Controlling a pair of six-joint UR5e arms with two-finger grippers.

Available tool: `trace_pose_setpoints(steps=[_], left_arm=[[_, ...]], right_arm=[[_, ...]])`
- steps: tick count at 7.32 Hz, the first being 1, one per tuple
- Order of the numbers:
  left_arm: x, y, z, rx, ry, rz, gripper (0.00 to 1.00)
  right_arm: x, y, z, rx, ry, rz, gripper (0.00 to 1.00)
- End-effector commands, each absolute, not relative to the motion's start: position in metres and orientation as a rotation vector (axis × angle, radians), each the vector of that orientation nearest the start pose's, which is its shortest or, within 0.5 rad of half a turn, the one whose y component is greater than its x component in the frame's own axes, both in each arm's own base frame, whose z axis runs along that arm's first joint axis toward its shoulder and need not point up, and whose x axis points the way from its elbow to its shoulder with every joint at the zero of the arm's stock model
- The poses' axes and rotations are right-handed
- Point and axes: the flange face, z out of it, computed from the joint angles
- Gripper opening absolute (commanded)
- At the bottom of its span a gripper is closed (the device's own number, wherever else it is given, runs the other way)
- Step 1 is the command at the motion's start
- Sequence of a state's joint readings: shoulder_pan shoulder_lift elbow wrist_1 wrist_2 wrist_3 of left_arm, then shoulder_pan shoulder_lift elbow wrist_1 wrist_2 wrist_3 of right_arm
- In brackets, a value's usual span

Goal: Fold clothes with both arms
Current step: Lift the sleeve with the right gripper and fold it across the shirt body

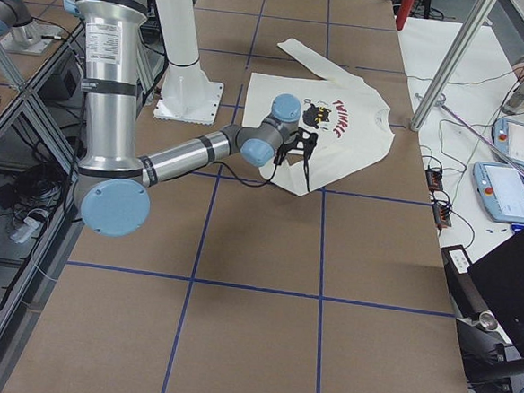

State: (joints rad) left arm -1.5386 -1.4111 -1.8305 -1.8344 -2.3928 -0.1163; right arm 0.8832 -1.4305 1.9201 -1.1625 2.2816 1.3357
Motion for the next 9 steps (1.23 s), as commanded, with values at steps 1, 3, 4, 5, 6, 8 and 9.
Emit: trace_pose_setpoints(steps=[1, 3, 4, 5, 6, 8, 9], left_arm=[[-0.046, -0.442, 0.566, 0.293, 0.837, 0.075, 1.0], [-0.046, -0.447, 0.559, 0.309, 0.836, 0.082, 1.0], [-0.046, -0.449, 0.559, 0.31, 0.835, 0.082, 1.0], [-0.046, -0.45, 0.558, 0.312, 0.835, 0.083, 1.0], [-0.046, -0.45, 0.556, 0.315, 0.836, 0.083, 1.0], [-0.046, -0.451, 0.558, 0.313, 0.835, 0.083, 1.0], [-0.046, -0.45, 0.558, 0.314, 0.835, 0.083, 1.0]], right_arm=[[-0.344, -0.499, 0.178, -0.11, -1.082, 0.314, 0.0], [-0.462, -0.46, 0.112, 0.001, -1.054, 0.219, 0.0], [-0.517, -0.437, 0.084, 0.101, -1.031, 0.192, 0.0], [-0.566, -0.443, 0.053, 0.104, -1.007, 0.165, 0.0], [-0.621, -0.468, 0.023, 0.134, -1.005, 0.176, 0.0], [-0.696, -0.488, 0.021, 0.197, -1.049, 0.178, 0.0], [-0.708, -0.479, 0.025, 0.202, -1.042, 0.174, 0.0]])
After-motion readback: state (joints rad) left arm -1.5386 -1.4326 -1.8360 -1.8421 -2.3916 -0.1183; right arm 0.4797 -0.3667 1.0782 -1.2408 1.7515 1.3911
